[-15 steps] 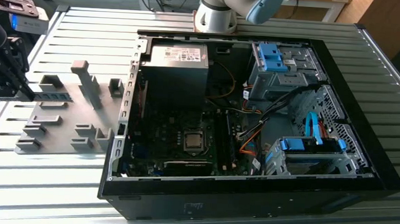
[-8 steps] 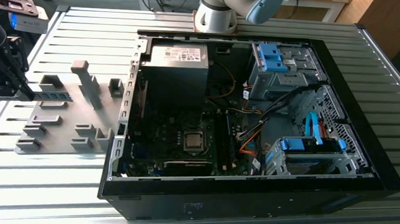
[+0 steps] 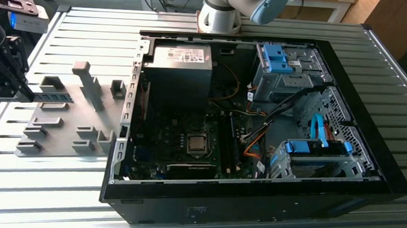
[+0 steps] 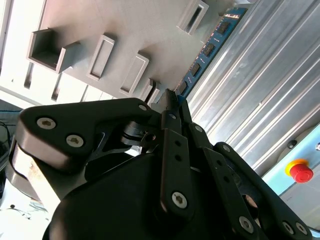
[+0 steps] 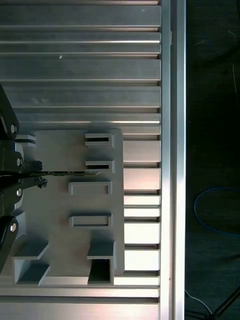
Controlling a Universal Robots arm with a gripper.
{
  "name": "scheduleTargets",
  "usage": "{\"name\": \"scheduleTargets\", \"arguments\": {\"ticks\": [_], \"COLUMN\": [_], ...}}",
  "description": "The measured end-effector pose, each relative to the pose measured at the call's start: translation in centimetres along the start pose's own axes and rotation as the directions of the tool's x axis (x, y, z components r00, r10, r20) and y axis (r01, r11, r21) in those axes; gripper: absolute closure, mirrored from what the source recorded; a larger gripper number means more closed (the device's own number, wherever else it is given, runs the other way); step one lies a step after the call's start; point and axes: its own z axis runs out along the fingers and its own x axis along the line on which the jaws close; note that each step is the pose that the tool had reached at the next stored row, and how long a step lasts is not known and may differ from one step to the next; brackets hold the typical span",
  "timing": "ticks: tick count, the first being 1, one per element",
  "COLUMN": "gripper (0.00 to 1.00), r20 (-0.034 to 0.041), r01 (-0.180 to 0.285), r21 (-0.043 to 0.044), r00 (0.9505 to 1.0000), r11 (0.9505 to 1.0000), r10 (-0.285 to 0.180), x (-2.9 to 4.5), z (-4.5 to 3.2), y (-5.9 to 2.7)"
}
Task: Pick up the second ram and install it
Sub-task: 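Pick up the second ram and move it above second insertion slot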
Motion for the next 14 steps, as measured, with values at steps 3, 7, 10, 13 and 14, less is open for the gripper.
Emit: {"name": "scheduleTargets", "arguments": {"ticks": [3, 7, 10, 13, 14], "gripper": [0.86, 0.86, 0.86, 0.86, 0.86], "r20": [0.0, 0.0, 0.0, 0.0, 0.0], "r01": [0.0, 0.0, 0.0, 0.0, 0.0], "r21": [0.0, 0.0, 0.0, 0.0, 0.0], "r00": [1.0, 1.0, 1.0, 1.0, 1.0], "r11": [1.0, 1.0, 1.0, 1.0, 1.0], "r10": [0.0, 0.0, 0.0, 0.0, 0.0], "x": [0.0, 0.0, 0.0, 0.0, 0.0], "z": [-0.07, -0.15, -0.22, -0.29, -0.31], "y": [0.0, 0.0, -0.01, -0.01, -0.01]}}
